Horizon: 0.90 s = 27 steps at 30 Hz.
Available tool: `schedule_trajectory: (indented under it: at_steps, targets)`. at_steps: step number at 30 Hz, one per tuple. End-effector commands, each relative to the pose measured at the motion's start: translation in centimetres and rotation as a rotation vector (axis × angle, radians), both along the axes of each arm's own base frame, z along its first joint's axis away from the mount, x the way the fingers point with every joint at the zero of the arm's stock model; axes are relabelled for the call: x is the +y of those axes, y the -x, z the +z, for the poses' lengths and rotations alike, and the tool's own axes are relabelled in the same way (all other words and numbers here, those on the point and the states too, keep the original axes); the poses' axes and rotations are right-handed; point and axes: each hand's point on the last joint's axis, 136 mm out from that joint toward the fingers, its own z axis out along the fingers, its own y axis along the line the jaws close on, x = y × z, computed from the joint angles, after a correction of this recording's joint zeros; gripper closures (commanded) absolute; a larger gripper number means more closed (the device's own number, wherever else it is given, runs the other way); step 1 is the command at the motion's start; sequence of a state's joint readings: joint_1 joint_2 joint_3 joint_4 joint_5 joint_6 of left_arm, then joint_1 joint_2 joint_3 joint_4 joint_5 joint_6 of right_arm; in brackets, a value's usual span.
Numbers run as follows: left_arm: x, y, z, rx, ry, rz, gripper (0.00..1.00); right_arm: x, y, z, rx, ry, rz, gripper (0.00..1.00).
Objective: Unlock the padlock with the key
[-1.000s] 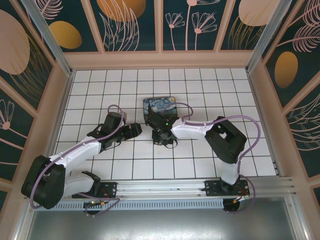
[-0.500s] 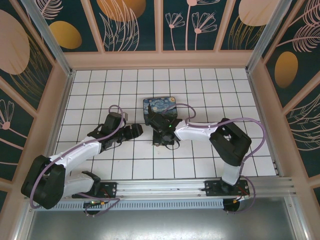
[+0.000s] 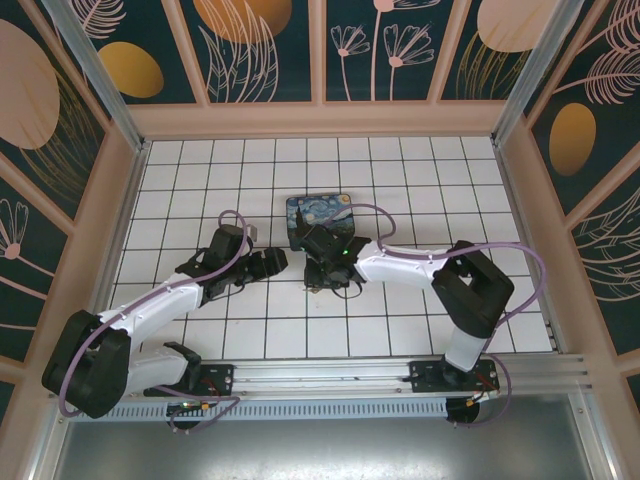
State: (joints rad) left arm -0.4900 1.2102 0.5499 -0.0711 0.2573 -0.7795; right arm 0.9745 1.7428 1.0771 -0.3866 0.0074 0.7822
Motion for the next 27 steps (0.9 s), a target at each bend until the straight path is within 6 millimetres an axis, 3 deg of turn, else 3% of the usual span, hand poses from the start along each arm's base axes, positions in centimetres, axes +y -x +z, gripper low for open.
schedule_trajectory:
  at_steps: [1, 9, 18, 27]
  targets:
    - [-0.2, -0.3, 1.1, -0.025, 0.015, 0.001, 0.2, -0.2, 0.1, -1.6, -0.004, 0.048, 0.018, 0.66]
    - [0.1, 0.0, 0.9, -0.015, 0.063, 0.023, 0.2, 0.4, 0.0, -3.3, 0.014, 0.069, 0.03, 0.7]
    - [0.7, -0.6, 1.4, -0.038, 0.019, 0.029, 0.2, -1.1, 1.0, -5.3, 0.069, 0.166, 0.016, 0.78]
    - [0.7, -0.8, 1.8, -0.043, 0.008, 0.022, 0.2, 0.1, 0.5, -4.5, 0.032, 0.095, -0.025, 0.88]
